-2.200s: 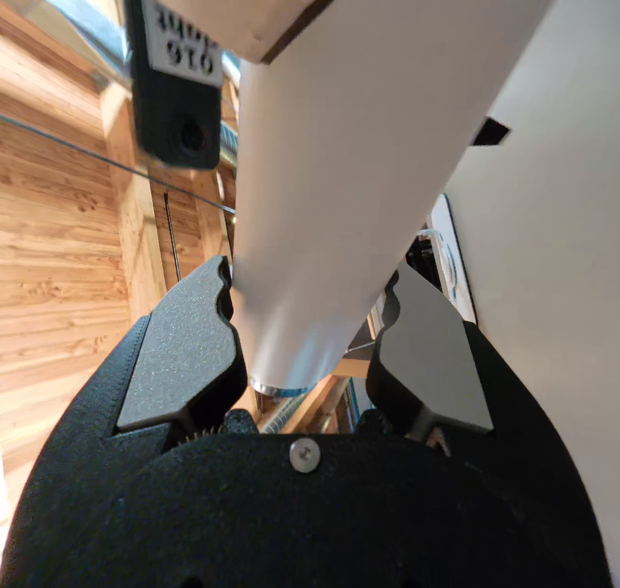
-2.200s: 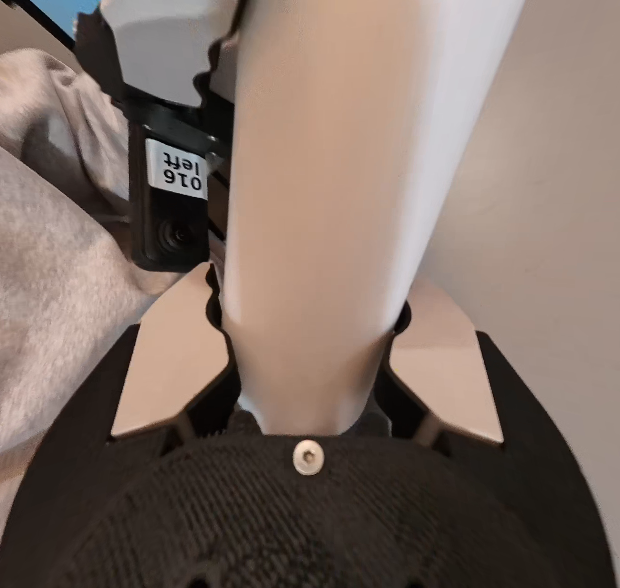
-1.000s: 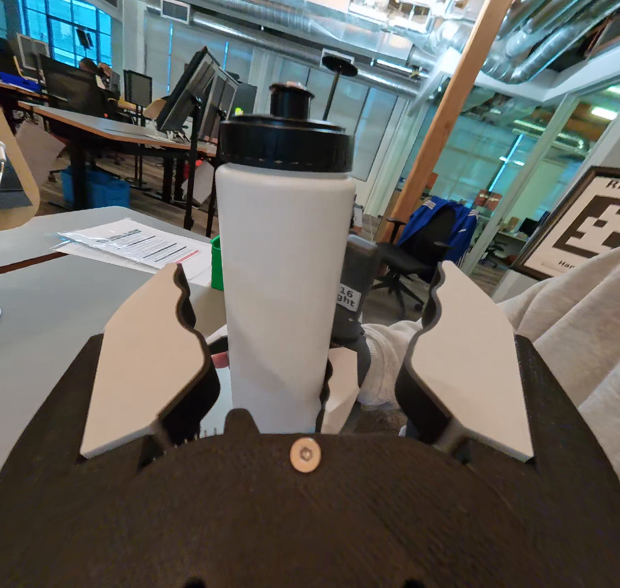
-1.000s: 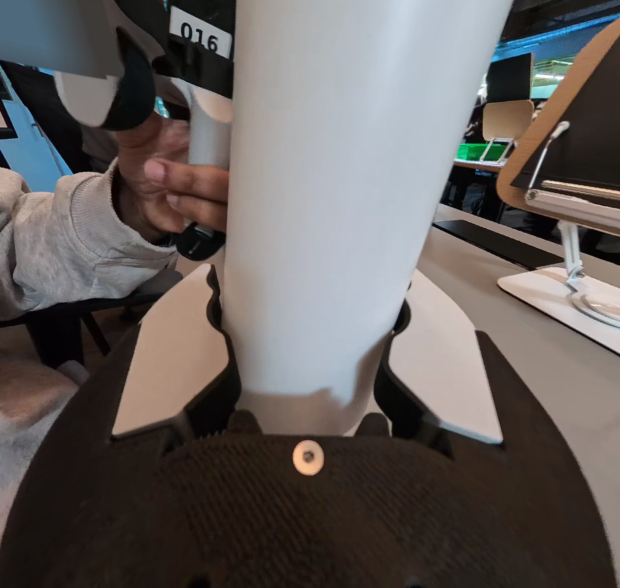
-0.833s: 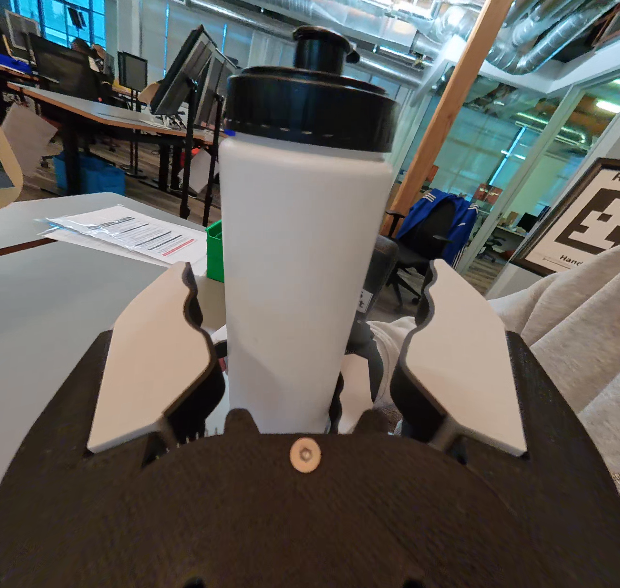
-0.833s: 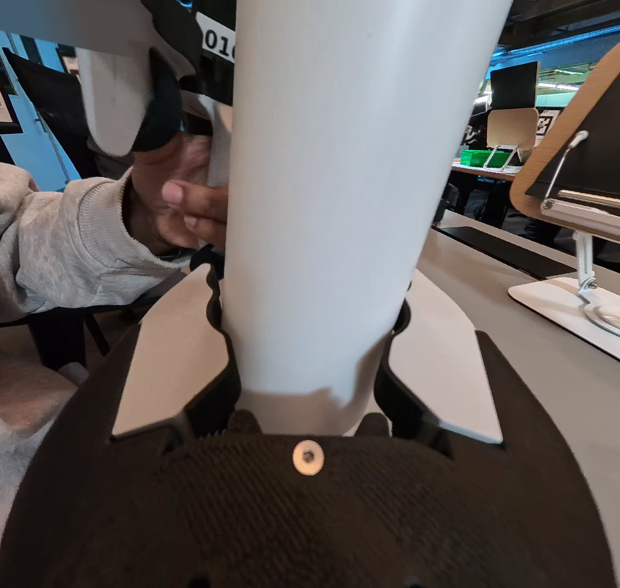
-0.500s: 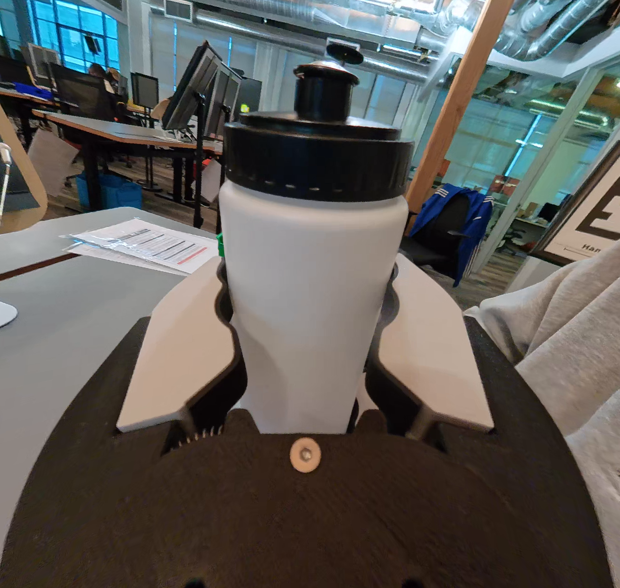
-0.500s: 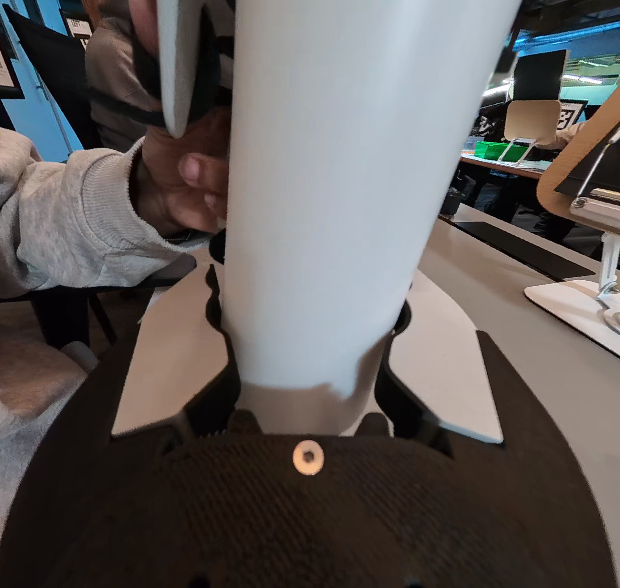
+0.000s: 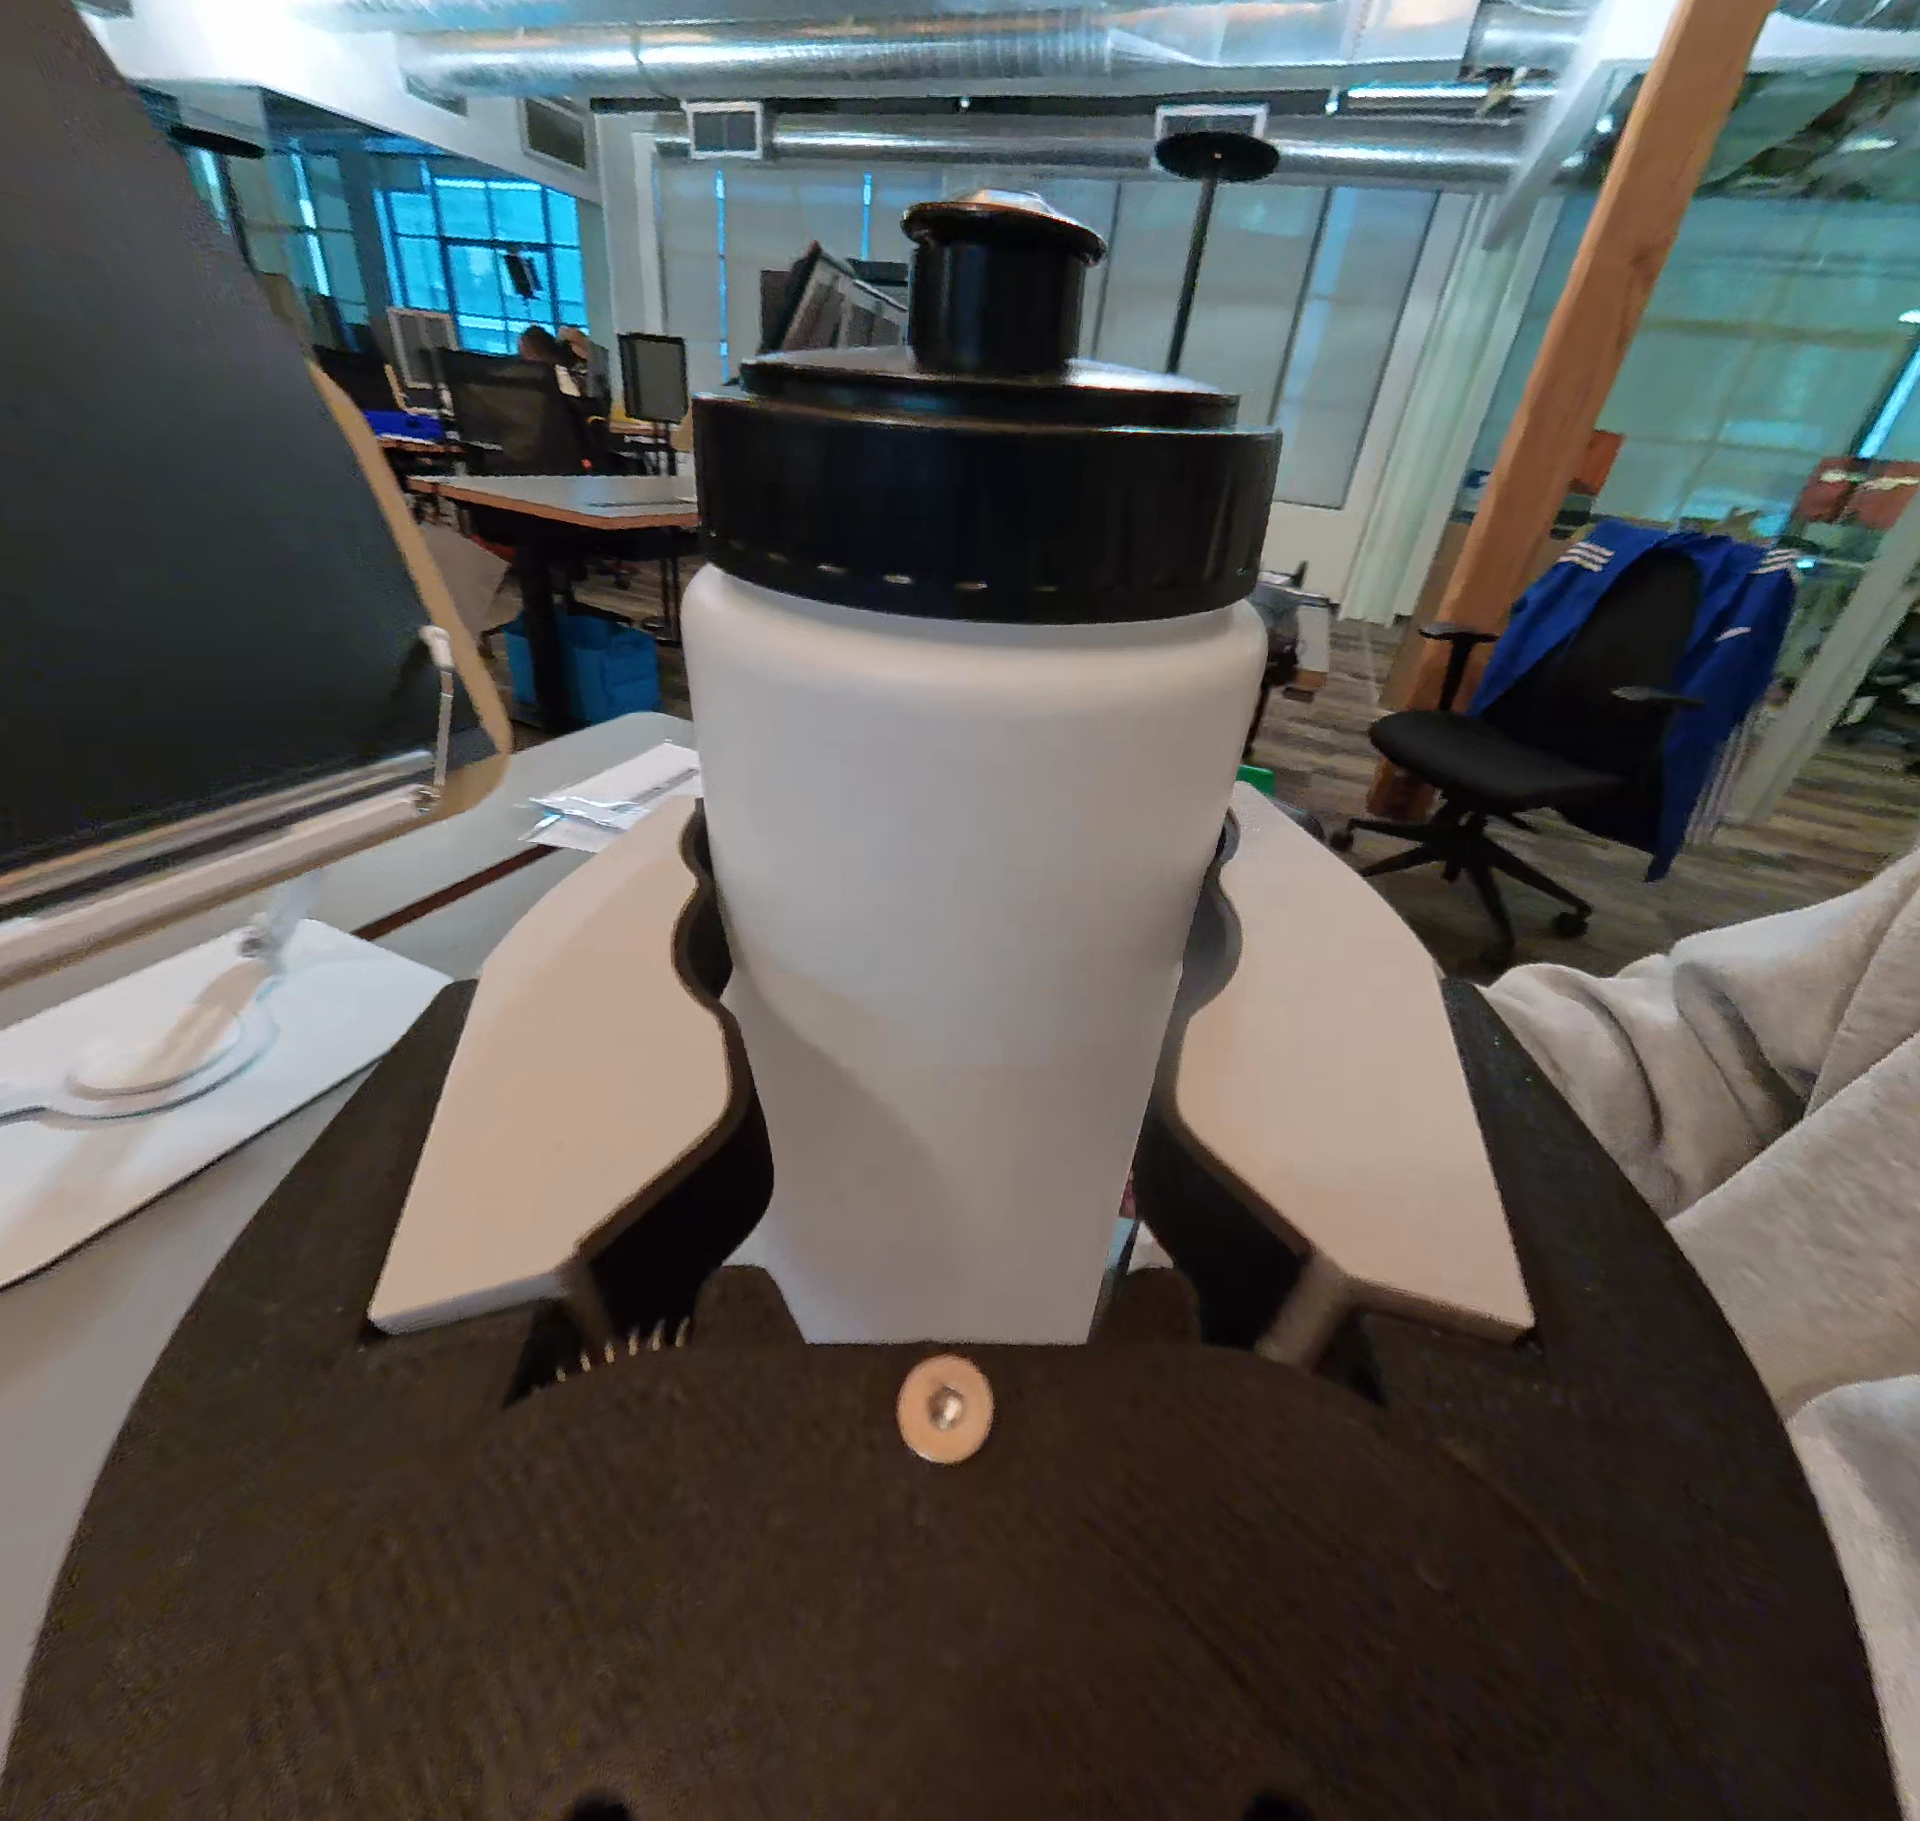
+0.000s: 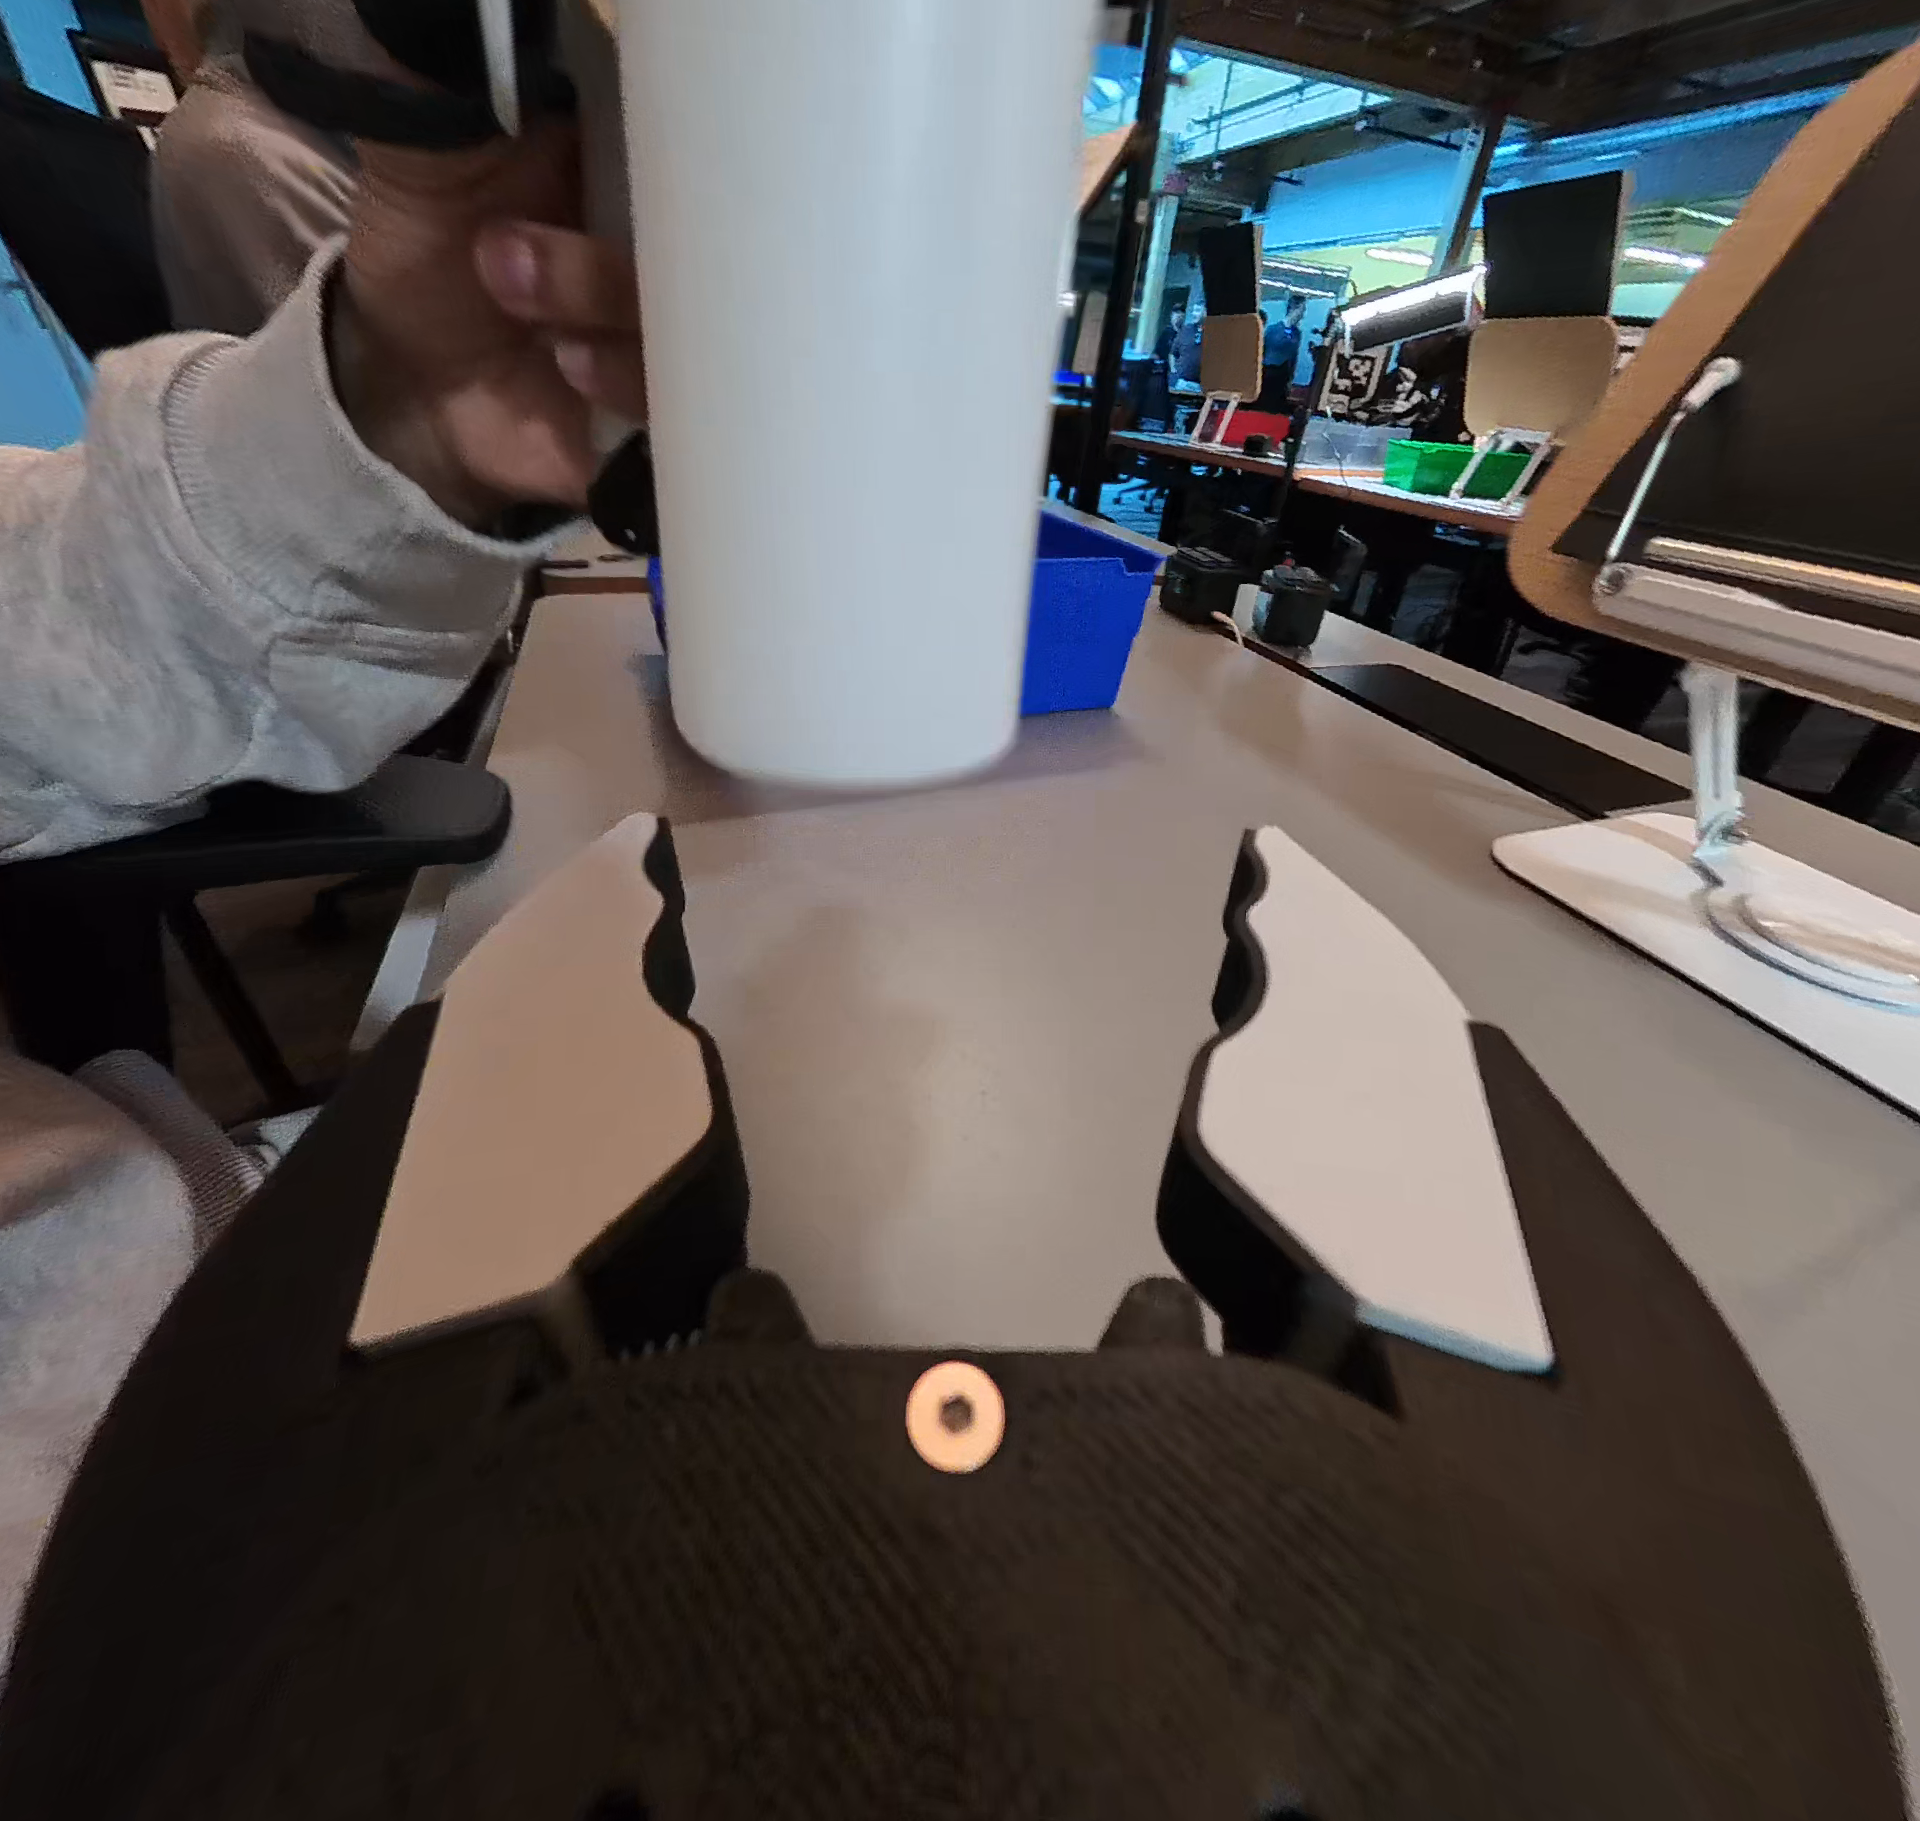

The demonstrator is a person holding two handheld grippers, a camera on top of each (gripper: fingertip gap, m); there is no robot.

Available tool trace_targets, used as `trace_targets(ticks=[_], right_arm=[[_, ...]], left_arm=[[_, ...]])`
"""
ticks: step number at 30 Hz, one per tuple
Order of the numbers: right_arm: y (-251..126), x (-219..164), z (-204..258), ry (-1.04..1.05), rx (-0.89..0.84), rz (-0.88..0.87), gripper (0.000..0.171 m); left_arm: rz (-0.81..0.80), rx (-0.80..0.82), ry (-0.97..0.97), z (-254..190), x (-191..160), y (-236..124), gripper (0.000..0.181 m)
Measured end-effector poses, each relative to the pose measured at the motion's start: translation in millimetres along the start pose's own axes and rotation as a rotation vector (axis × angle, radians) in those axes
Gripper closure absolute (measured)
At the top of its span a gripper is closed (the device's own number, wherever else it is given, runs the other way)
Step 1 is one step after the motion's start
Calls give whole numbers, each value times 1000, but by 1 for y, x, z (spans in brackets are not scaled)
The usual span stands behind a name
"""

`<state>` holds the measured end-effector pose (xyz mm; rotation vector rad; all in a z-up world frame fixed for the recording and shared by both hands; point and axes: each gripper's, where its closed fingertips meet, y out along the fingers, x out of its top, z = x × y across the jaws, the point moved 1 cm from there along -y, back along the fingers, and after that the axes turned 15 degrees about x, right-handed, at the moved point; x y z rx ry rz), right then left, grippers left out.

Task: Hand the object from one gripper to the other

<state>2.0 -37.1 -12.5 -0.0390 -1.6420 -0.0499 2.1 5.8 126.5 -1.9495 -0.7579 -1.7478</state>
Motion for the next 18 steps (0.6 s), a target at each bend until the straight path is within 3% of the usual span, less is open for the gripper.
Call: trace_targets(ticks=[7, 18], right_arm=[[-7, -8, -9, 20, -28, 20, 74], [-8, -3, -8, 21, -17, -6, 73]], left_arm=[[6, 48, 44, 19, 19, -19, 92], [42, 19, 17, 16, 10, -14, 92]])
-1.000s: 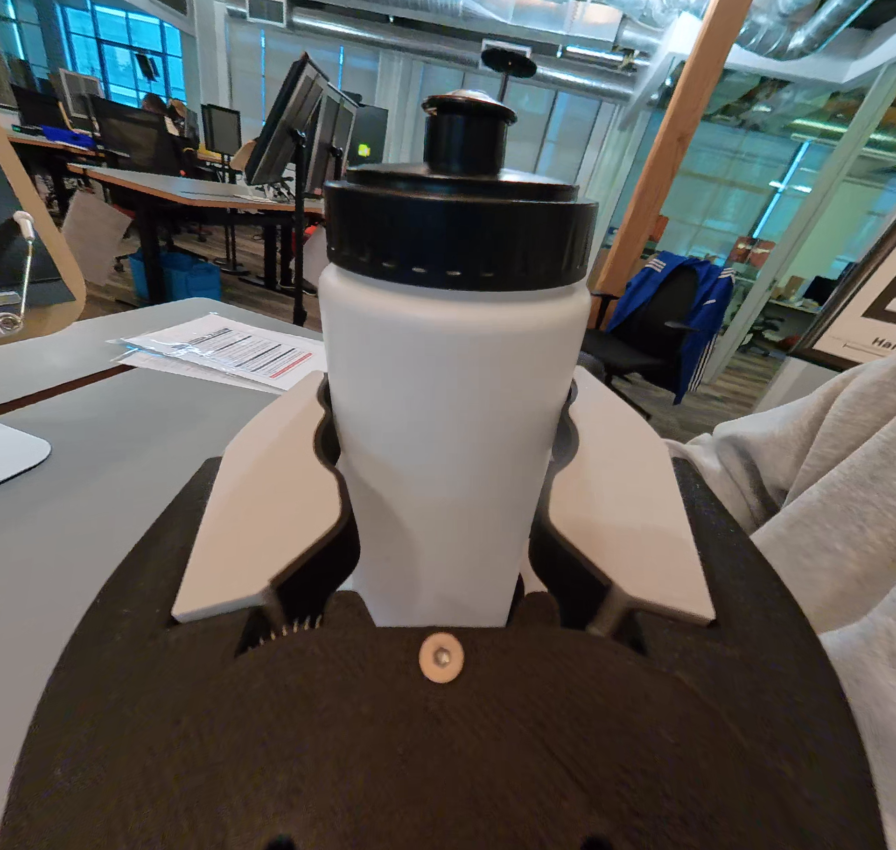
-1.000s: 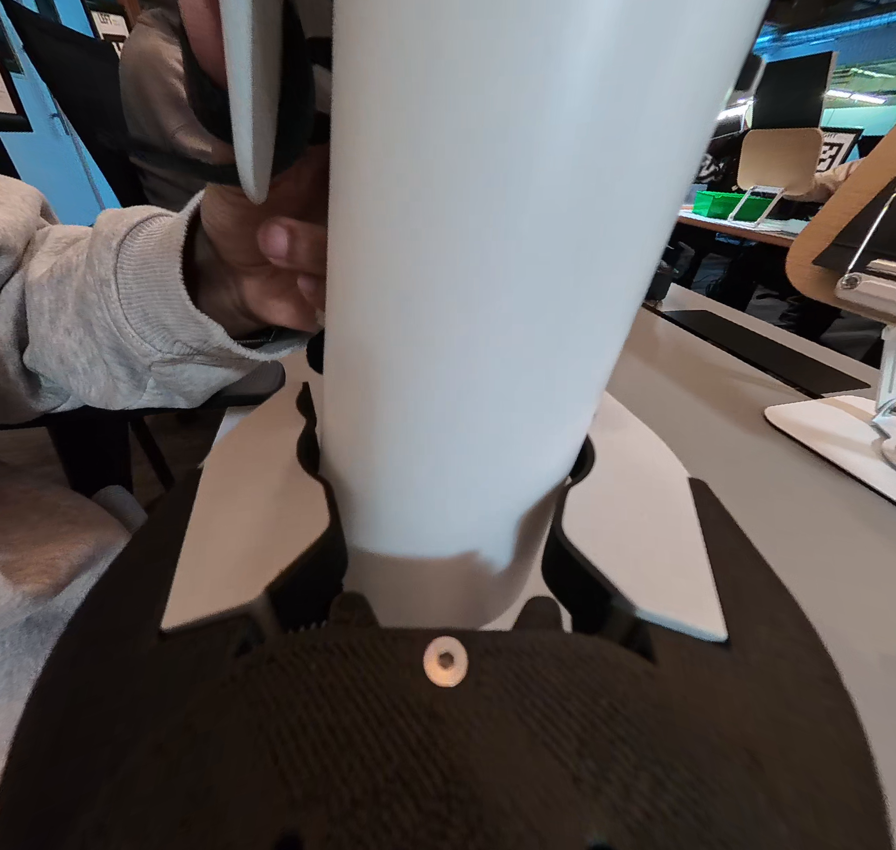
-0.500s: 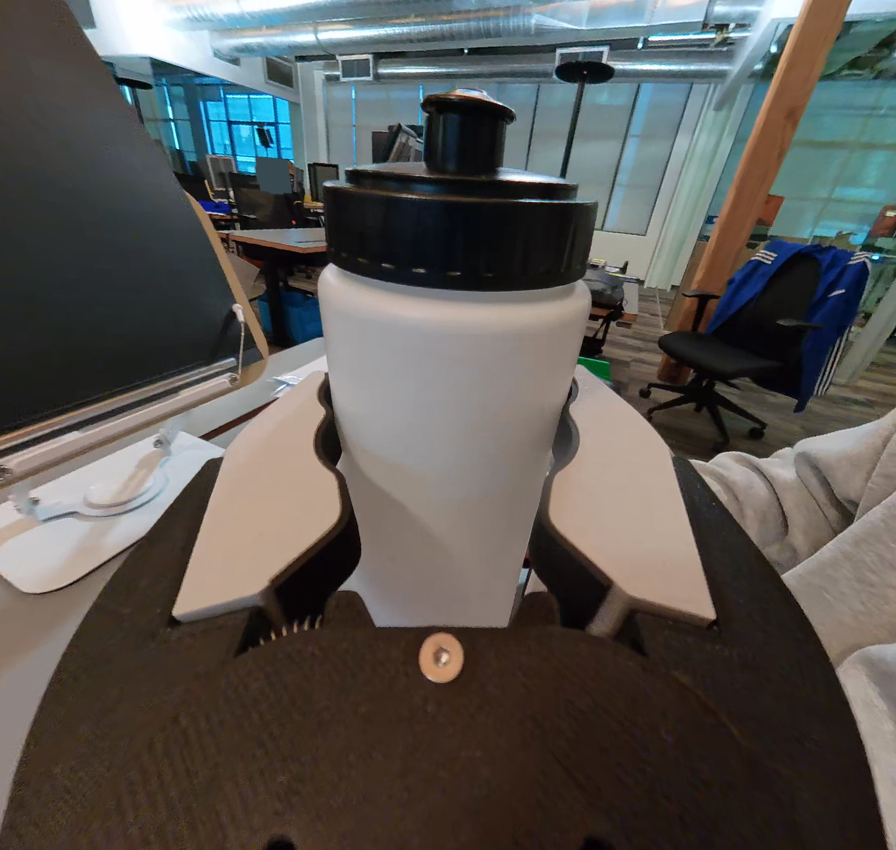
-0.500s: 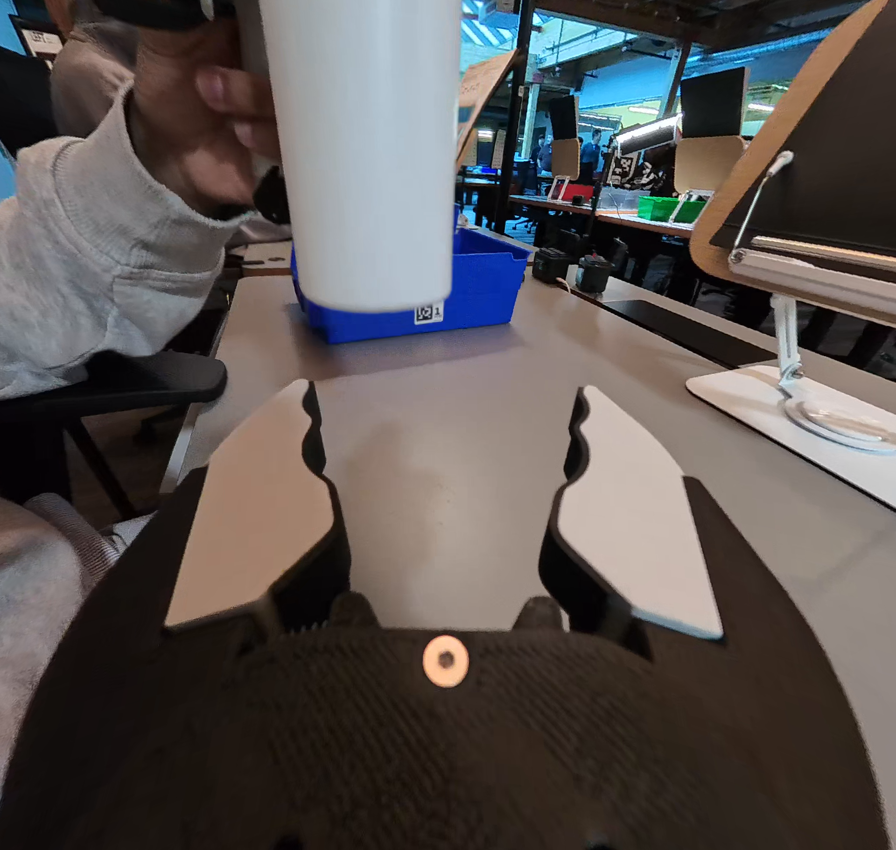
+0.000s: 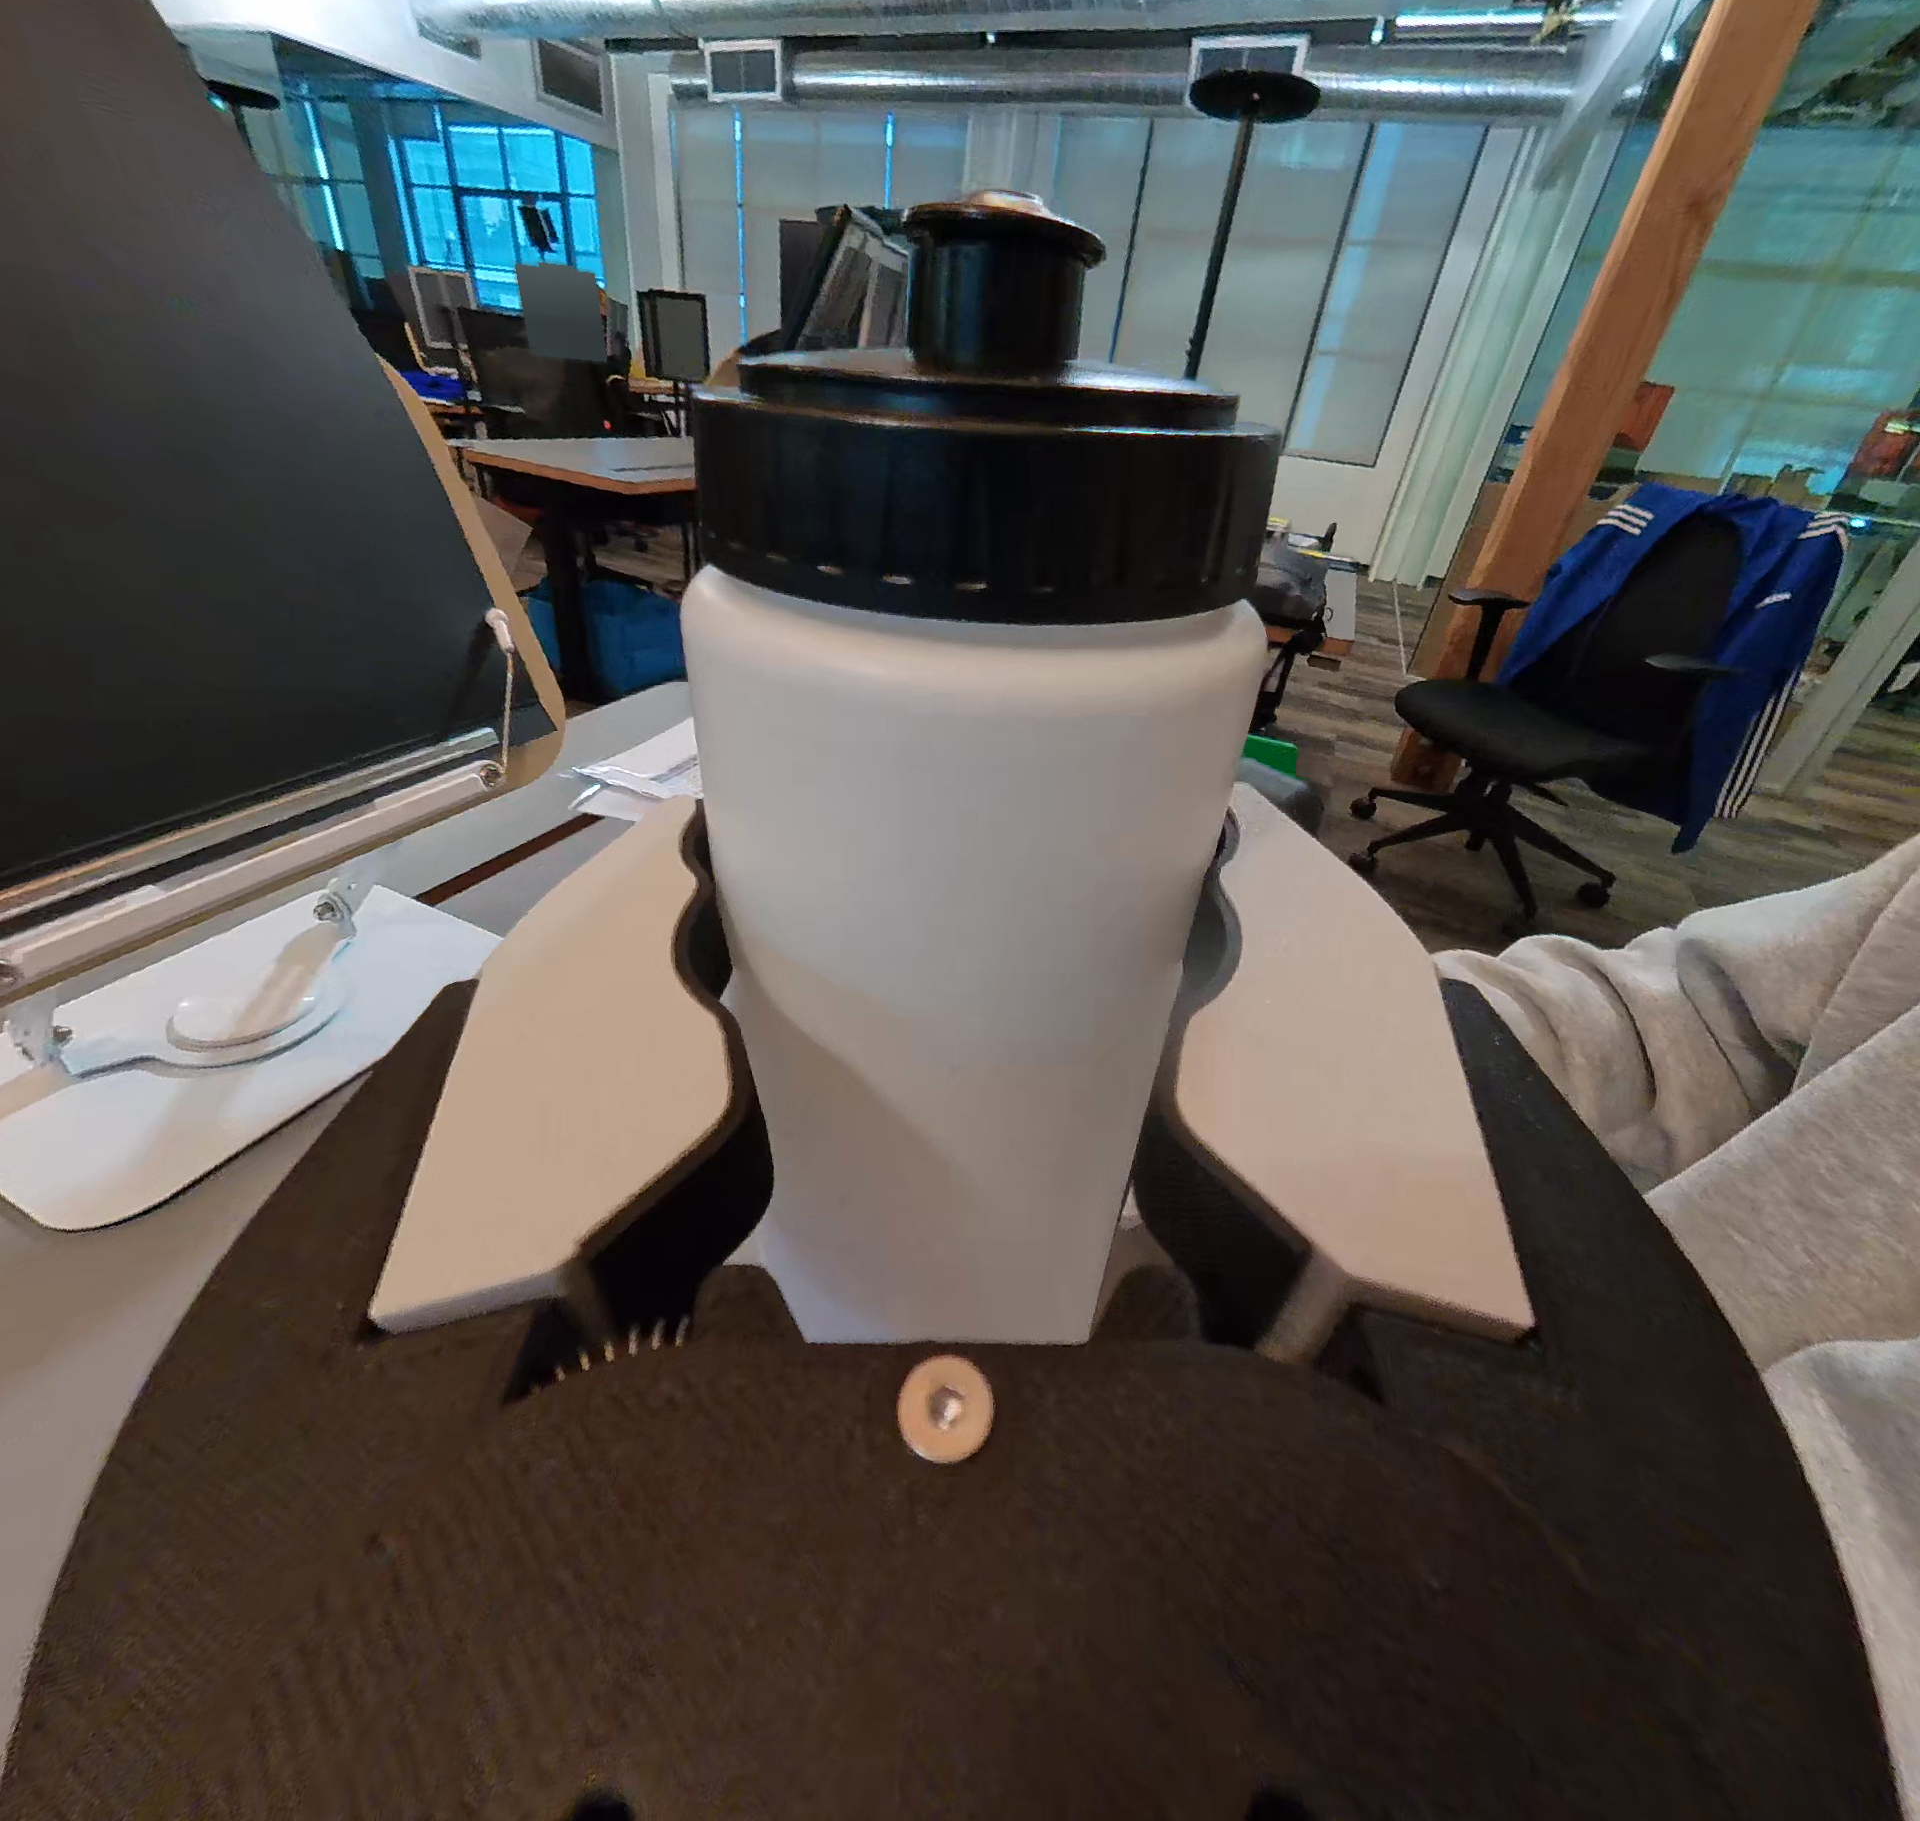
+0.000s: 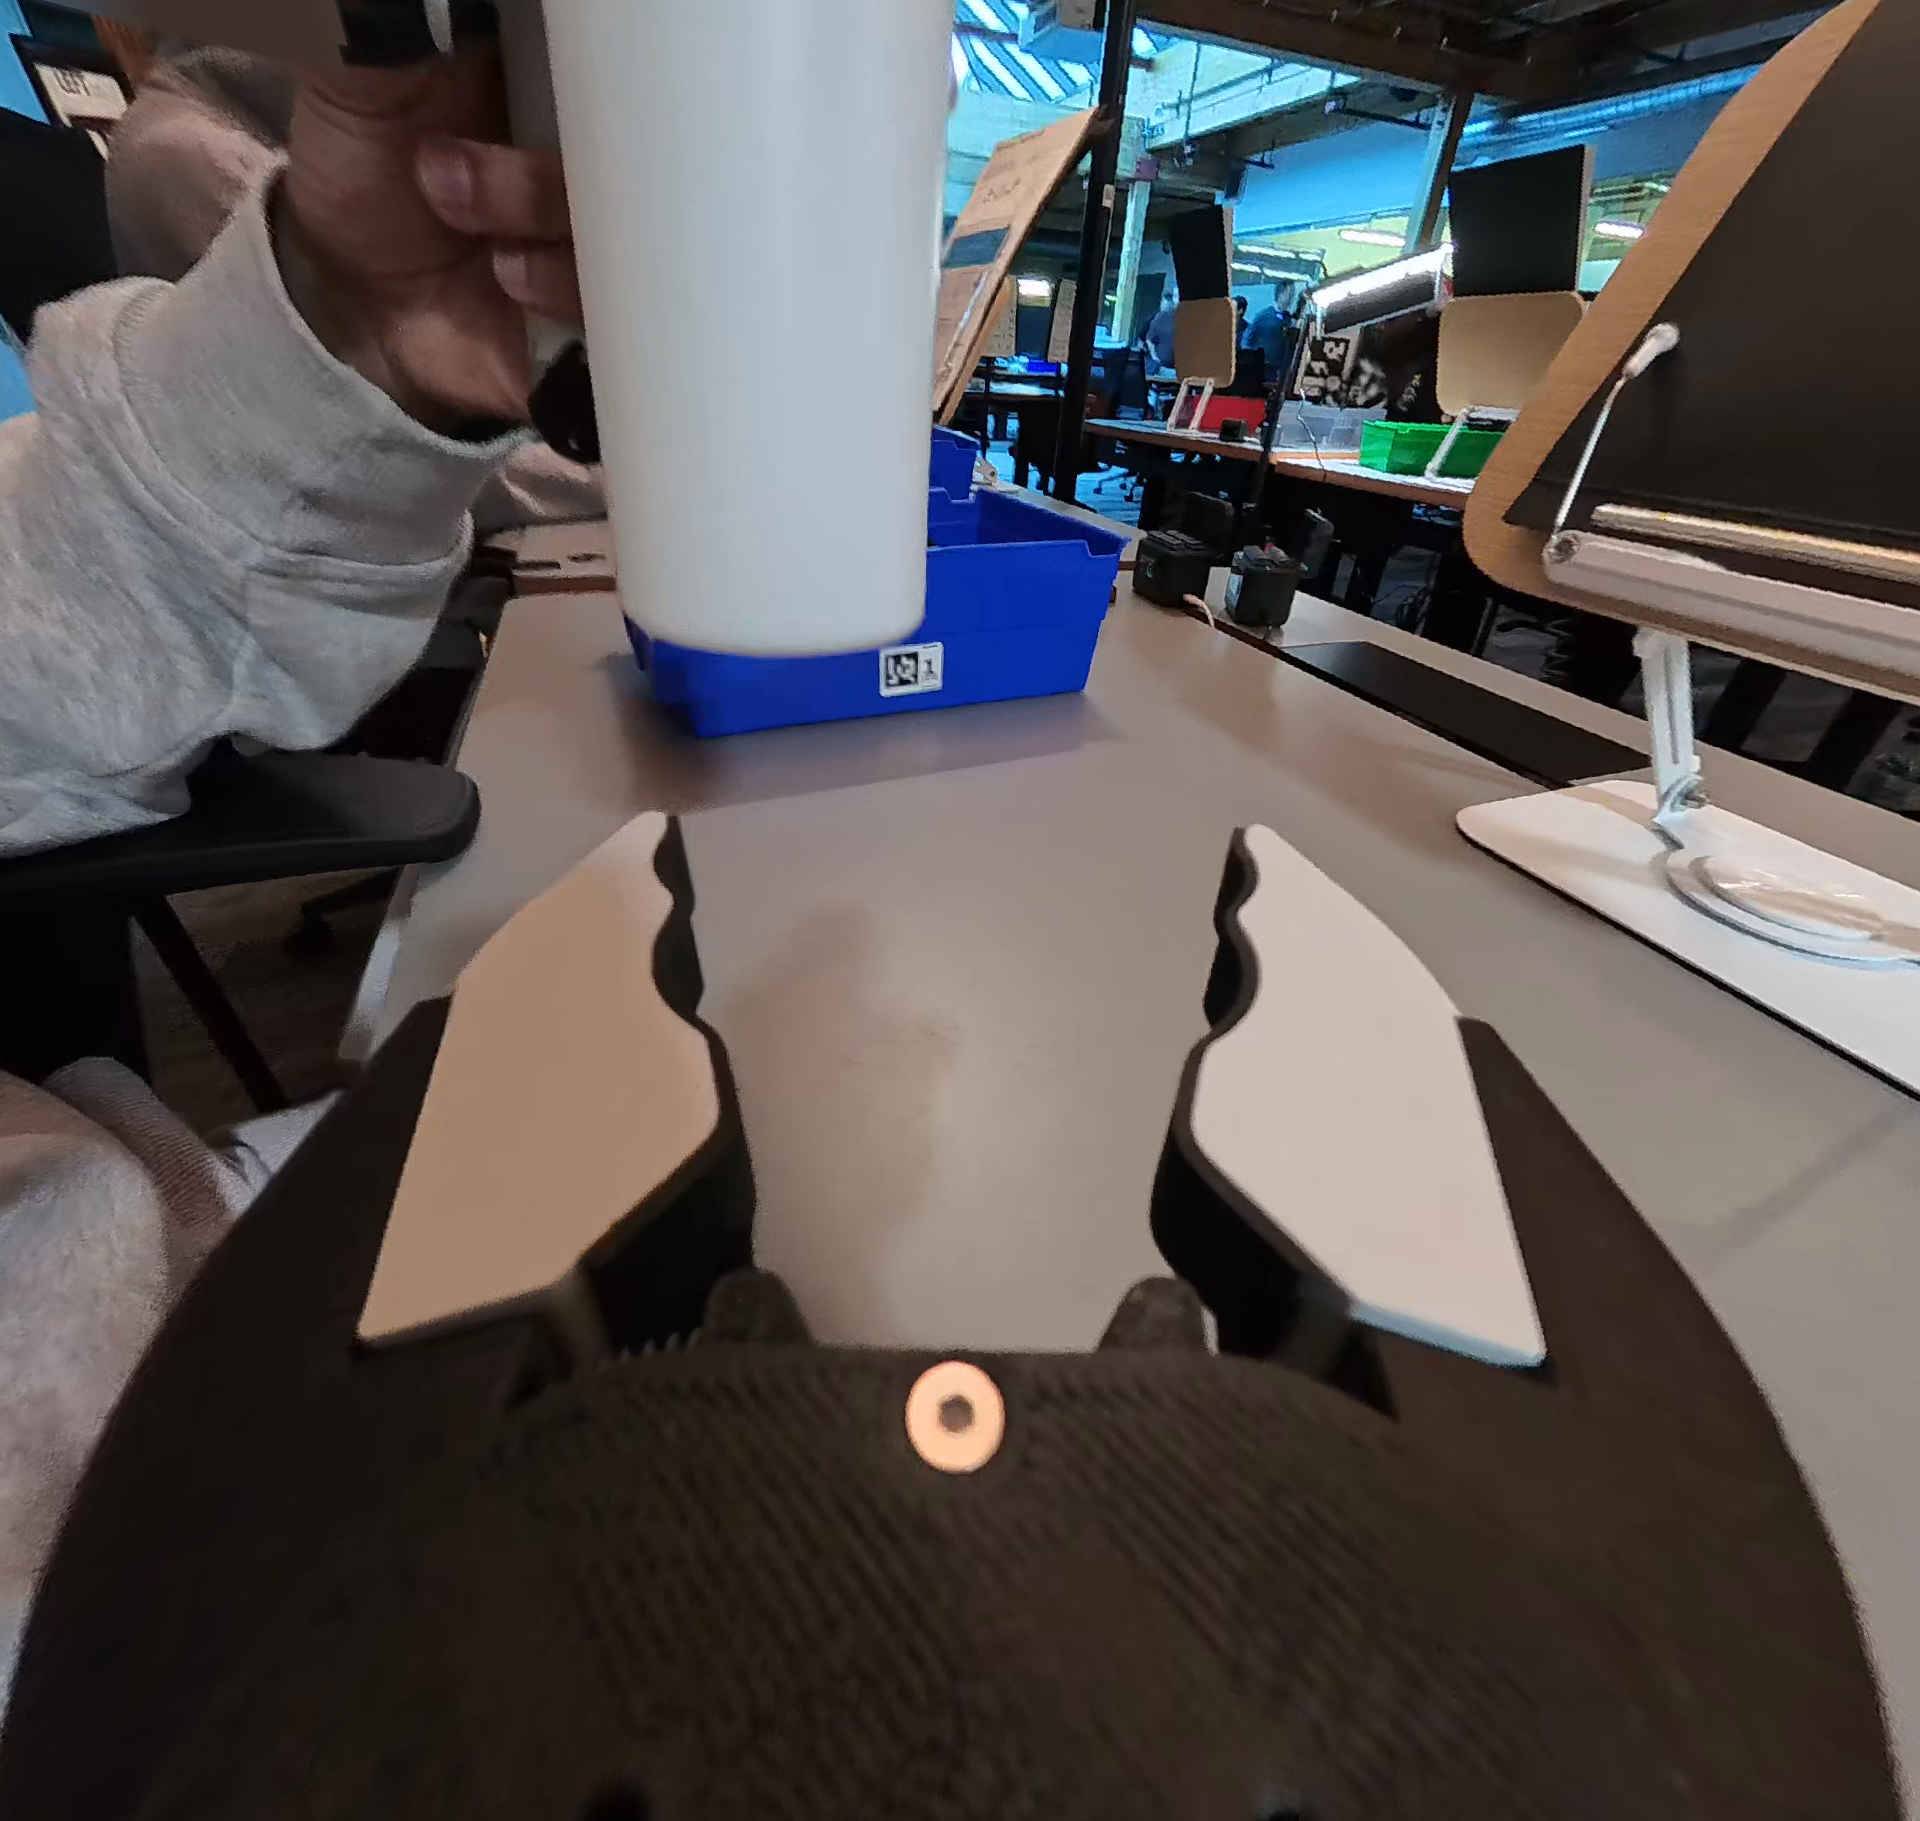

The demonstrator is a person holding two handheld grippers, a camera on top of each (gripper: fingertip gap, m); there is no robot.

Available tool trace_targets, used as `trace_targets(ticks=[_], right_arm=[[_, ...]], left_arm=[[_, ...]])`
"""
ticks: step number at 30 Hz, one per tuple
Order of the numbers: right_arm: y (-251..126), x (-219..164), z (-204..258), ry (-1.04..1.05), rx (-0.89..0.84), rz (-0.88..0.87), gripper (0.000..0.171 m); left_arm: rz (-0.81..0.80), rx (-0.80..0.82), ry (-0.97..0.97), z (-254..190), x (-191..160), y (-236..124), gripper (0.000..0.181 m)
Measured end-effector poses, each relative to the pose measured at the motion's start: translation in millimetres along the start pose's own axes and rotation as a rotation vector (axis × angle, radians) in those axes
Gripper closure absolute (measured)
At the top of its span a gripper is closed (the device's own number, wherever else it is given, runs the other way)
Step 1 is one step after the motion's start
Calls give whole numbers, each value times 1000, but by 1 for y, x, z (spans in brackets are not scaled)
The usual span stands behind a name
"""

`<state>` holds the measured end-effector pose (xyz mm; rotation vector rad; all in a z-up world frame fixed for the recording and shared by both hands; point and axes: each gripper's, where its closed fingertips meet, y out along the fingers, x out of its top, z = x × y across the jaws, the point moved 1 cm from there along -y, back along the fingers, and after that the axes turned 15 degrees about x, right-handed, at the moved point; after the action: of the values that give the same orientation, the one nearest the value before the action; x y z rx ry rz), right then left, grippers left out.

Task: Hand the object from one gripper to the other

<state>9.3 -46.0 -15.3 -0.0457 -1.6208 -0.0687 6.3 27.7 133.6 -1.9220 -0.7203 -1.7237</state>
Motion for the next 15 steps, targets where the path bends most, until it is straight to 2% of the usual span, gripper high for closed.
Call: trace_targets(ticks=[5, 10, 15], right_arm=[[0, 27, 14, 116, 103, -160, 62], [8, 9, 21, 89, 123, -35, 65], [17, -5, 27, 115, 152, 42, 71]], left_arm=[[60, -63, -76, -15, -36, 26, 92], [182, -128, -105, -35, -93, 53, 92], [149, -181, -140, -49, -98, 56, 92]])
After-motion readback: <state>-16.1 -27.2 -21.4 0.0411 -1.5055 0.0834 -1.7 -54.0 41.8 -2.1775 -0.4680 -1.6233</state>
